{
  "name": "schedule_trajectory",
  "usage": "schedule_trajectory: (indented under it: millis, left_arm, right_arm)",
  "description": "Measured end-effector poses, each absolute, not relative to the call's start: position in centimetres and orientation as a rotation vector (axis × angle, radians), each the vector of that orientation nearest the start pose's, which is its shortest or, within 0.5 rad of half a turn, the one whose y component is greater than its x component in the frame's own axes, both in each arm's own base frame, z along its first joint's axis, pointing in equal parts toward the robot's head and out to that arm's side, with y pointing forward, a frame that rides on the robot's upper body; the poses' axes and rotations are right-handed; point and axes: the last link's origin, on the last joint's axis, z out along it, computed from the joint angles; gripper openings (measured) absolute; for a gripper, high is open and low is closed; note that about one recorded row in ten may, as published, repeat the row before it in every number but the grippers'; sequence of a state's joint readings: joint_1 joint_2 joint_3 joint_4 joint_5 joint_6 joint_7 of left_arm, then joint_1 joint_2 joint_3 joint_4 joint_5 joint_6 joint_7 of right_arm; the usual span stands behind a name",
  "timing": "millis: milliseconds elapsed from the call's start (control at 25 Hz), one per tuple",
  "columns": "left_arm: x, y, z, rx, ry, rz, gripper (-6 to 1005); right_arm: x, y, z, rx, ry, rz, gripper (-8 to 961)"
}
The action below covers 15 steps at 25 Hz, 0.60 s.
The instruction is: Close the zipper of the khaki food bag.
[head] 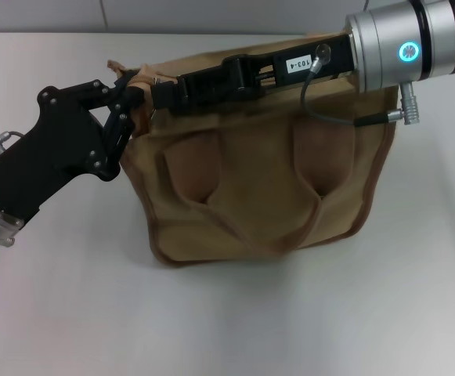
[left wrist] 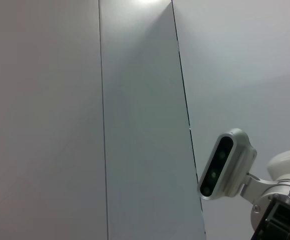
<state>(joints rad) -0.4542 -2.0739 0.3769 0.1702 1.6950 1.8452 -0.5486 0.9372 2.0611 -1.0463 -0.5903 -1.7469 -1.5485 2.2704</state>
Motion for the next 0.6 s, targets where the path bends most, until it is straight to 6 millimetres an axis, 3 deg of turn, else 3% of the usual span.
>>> schedule_trajectory:
  millis: [200,600]
  left_arm:
    - [-26.03,27.53,-0.07,-2.146,-0.074,-1.29,44]
    - [-25.88,27.67,-0.12,-2.137,-0.072,-1.293,45]
  right_arm:
    - [8.74,38.17,-3.61,-3.005,1.39,0.77,537]
    - [8.3,38.47,-3.74,-2.994,1.382,0.772,445]
